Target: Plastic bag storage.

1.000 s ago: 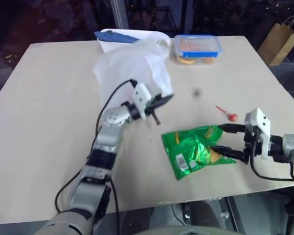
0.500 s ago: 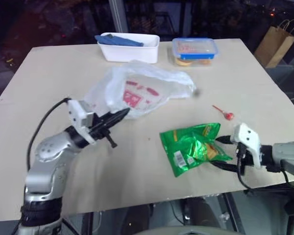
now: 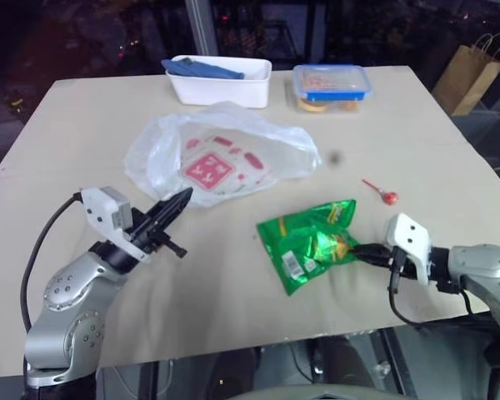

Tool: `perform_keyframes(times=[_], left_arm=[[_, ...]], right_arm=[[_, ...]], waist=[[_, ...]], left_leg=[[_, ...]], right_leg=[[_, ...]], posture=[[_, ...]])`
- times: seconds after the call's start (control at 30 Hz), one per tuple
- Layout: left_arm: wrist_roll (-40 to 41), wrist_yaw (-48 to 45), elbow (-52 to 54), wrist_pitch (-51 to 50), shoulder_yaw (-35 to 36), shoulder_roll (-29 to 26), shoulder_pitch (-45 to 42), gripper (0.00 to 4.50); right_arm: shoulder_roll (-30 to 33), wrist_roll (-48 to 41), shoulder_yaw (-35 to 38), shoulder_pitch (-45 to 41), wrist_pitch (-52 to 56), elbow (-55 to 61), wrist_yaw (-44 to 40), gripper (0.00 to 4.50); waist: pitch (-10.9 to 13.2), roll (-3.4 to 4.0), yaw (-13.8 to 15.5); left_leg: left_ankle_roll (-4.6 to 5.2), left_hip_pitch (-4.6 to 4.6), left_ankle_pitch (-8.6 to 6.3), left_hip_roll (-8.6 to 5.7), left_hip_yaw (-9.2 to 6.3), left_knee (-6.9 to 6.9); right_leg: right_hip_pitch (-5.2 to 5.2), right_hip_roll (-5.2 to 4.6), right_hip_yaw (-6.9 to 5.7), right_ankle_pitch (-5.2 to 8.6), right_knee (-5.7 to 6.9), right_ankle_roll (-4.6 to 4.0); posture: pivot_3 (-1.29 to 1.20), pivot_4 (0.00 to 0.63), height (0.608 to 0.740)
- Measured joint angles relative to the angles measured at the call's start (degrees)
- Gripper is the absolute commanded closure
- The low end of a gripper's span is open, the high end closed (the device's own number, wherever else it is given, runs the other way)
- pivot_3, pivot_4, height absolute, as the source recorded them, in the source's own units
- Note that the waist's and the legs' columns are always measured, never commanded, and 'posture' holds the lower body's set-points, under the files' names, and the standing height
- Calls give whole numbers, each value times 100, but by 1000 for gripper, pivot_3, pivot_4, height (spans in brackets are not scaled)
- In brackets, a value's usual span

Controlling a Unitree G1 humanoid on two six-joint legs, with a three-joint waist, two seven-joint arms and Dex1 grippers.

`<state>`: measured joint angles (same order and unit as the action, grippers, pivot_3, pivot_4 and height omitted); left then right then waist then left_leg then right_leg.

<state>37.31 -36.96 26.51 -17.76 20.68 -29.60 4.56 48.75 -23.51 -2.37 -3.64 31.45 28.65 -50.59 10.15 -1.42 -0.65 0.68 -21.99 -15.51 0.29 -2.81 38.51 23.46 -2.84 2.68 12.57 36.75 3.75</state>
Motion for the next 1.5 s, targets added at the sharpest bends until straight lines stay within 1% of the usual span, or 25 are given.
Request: perform_keyframes(times=[0.2,0.23,0.3,0.4,0.5,0.57,0.63,0.67,0.7,0.77,0.83,0.9,1.07,1.13,1.27,1.4,1.43,1.47,1.5], left_arm=[[-8,48,-1,31,-55,53,7,4500],[-8,51,-1,48,-58,63,14,4500],[-7,50,-1,65,-59,64,19,4500],[-7,44,-1,75,-108,81,61,4500],[-8,46,-1,83,-108,90,95,4500],[-15,47,-1,107,-110,106,111,4500],[-33,49,-2,124,-114,118,116,4500],[-46,50,-2,130,-116,119,119,4500],[-52,47,-2,134,-125,119,117,4500],[-67,41,-2,151,-183,119,101,4500],[-94,40,-2,170,-216,120,104,4500],[-115,43,-3,181,-221,119,107,4500],[-118,50,-3,182,-254,122,104,4500],[-121,53,-4,184,-299,132,99,4500],[-124,52,-4,186,-334,139,62,4500],[-133,49,-4,186,-336,137,65,4500],[-142,49,-4,186,-335,137,67,4500],[-157,49,-4,186,-335,137,68,4500],[-171,50,-4,186,-334,137,69,4500]], right_arm=[[-397,-574,106,-373,415,10,60,4397],[-578,-893,242,-490,669,21,165,4397],[-670,-1102,336,-571,824,34,257,4397],[-1213,-1903,700,-996,1344,36,752,4397],[-1362,-2316,948,-1143,1642,13,1049,4397],[-1091,-2161,844,-1074,1624,-13,970,4397],[-570,-1660,479,-879,1403,-80,672,3895],[-541,-1546,379,-867,1377,-154,604,3625],[-603,-1517,333,-909,1355,-215,607,3191],[-659,-1415,233,-1102,1271,-325,575,2133],[-535,-1151,75,-1243,1062,-391,442,1144],[-380,-796,-145,-1302,794,-497,267,50],[-274,-202,-711,-1309,405,-796,-133,12],[-318,185,-1062,-1534,154,-1088,-236,12],[-741,789,-1507,-2039,-279,-1794,-284,12],[-1065,1075,-1752,-2177,-472,-2158,-298,12],[-1098,1157,-1790,-2191,-552,-2225,-316,514],[-1116,1211,-1807,-2195,-606,-2276,-332,758],[-1140,1246,-1803,-2195,-671,-2316,-335,1255]], waist=[[0,0,1],[0,0,1],[1,1,2],[1,1,-10],[1,1,7],[1,2,27],[1,2,28],[1,1,11],[1,2,-9],[6,9,-40],[5,10,-28],[5,9,-13],[5,9,-8],[5,9,-19],[5,9,-30],[6,10,-13],[6,10,-8],[6,10,-4],[6,10,-5]], left_leg=[[0,-1,0,0,-1,-1],[0,-2,0,0,-3,0],[0,-1,0,-1,-2,-1],[0,-1,0,0,-2,-2],[0,-4,0,-2,-5,-4],[0,-7,0,-7,-6,-5],[0,-8,0,-9,-3,-6],[0,-8,0,-7,-2,-6],[0,-6,0,-6,0,-6],[0,2,0,-2,9,-8],[0,2,0,1,5,-8],[0,1,0,2,4,-8],[0,-3,0,-1,8,-8],[0,0,0,-1,10,-8],[0,4,0,3,7,-8],[0,-4,0,-1,2,-10],[-1,-5,0,-4,2,-10],[-1,-7,0,-7,2,-10],[-1,-7,0,-9,2,-10]], right_leg=[[0,0,0,0,0,-1],[0,0,-1,0,0,-1],[0,-1,0,0,0,-1],[0,1,1,-1,0,-1],[1,0,-1,0,-1,-2],[1,-4,-2,0,-4,-2],[1,-8,-1,0,-10,-1],[1,-7,-1,0,-11,-1],[2,-6,0,0,-10,-1],[4,0,11,0,-2,-1],[4,4,7,0,-2,-1],[4,5,6,0,-2,-1],[5,0,10,0,-7,-1],[6,0,11,0,-6,0],[6,6,9,0,-1,-2],[10,2,8,-1,-2,-3],[10,-2,7,-1,-3,-3],[10,-5,7,-1,-5,-2],[10,-7,8,-1,-6,-2]], posture=[[0,150,740],[0,150,740],[0,150,740],[0,150,740],[0,150,740],[0,150,740],[0,150,740],[0,150,740],[0,150,740],[0,150,740],[0,150,740],[0,150,740],[0,150,740],[0,150,740],[0,150,740],[0,150,740],[0,150,740],[0,150,740],[0,150,740]])
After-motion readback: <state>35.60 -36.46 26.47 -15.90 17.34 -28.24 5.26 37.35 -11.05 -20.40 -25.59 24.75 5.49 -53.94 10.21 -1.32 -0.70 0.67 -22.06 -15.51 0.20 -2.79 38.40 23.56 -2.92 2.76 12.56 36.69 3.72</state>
